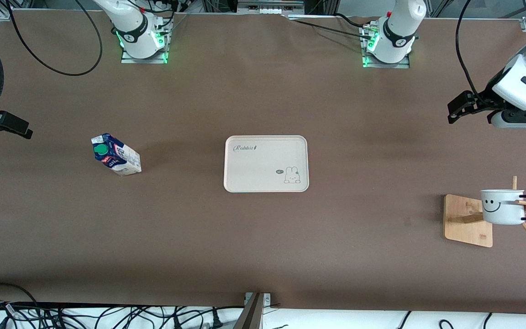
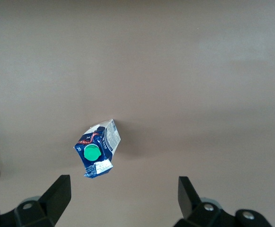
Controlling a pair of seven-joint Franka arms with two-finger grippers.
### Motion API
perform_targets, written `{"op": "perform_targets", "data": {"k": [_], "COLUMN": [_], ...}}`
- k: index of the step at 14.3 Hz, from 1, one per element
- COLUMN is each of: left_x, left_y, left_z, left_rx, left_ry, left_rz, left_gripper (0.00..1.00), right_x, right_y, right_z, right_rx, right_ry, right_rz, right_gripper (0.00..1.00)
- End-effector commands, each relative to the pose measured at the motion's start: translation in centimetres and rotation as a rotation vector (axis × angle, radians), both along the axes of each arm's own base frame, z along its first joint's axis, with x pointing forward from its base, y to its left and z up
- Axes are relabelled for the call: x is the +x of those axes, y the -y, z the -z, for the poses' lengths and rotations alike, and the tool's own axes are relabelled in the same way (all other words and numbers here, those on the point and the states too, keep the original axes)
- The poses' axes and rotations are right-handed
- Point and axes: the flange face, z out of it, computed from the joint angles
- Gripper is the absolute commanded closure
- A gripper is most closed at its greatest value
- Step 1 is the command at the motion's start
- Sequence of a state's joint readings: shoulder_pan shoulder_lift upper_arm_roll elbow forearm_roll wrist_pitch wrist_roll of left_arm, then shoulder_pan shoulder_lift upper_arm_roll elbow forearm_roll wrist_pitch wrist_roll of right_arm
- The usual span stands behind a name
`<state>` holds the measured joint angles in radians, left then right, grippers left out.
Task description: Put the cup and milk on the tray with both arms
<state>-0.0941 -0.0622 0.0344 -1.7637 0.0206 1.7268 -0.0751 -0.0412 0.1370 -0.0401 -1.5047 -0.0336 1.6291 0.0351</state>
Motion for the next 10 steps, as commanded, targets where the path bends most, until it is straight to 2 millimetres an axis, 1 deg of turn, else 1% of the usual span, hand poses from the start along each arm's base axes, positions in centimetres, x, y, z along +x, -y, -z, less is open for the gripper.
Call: {"op": "perform_targets", "data": {"k": [1,7,8,10], "left_x": [-0.4,-0.4,-0.4,-0.4], "left_y": [0.0,0.0,0.0,0.0], "left_z": [-0.9,-0.9,-0.9,-0.9], "left_rx": [-0.006,-0.006,-0.008,-0.006], "left_ry": [-0.001,-0.001,-0.001,-0.001], "left_rz": [0.019,0.02,0.019,0.019], "left_gripper": [0.0,0.0,0.0,0.0], "right_x": [-0.1,0.0,0.4,0.5], "right_y": [0.0,0.0,-0.2,-1.2], "right_z": [-0.4,-0.1,0.8,1.2], "right_rx": [0.009,0.009,0.01,0.01], "right_ry": [-0.001,-0.005,-0.021,-0.029], "right_rz": [-0.011,-0.011,-0.014,-0.031], "right_gripper": [0.0,0.0,0.0,0.0]}}
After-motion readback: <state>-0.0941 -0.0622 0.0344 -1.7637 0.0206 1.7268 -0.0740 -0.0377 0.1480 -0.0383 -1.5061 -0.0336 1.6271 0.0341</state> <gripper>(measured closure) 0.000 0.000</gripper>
